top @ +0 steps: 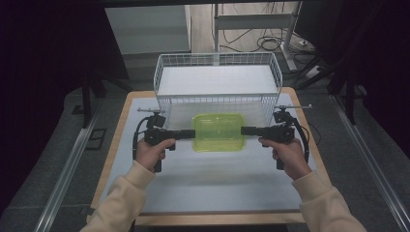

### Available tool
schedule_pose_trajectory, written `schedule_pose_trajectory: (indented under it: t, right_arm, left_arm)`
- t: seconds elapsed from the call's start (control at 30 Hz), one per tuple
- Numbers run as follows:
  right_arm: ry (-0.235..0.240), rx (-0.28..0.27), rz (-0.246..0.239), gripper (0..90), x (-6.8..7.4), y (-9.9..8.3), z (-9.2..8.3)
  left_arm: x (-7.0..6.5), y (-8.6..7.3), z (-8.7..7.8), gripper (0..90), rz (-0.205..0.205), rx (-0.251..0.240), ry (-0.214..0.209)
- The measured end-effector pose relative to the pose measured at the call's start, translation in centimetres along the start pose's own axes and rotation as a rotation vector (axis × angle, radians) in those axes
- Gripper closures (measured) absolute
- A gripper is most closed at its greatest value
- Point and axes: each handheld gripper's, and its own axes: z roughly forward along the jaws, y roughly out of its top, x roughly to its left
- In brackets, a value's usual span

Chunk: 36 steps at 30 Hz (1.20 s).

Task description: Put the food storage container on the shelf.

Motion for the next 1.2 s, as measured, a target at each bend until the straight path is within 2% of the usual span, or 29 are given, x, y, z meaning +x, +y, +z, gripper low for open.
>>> schedule_pose_trajectory:
  t: [0.07,0.27,0.73,1.0,1.2]
  right_arm:
    - [0.002,-0.001,0.0,82.4,0.1,0.3,-0.1]
    - [-0.004,-0.01,-0.011,82.4,0.9,1.9,-0.4]
    - [-0.007,-0.015,-0.021,82.4,1.6,6.7,-0.8]
    - [-0.003,-0.013,-0.007,82.4,1.1,9.4,-0.3]
    - [-0.014,-0.014,0.004,82.4,0.4,11.4,0.4]
  left_arm:
    - [-0.1,0.2,-0.1,81.2,0.001,-0.001,-0.002]
    - [-0.6,2.2,-0.5,81.1,0.004,-0.006,0.002]
    - [-1.0,6.8,-1.0,81.0,0.015,-0.021,0.008]
    - [-0.6,9.5,-1.0,81.0,0.015,-0.016,0.016]
    - [0.7,11.7,-0.5,80.9,-0.014,-0.012,0.024]
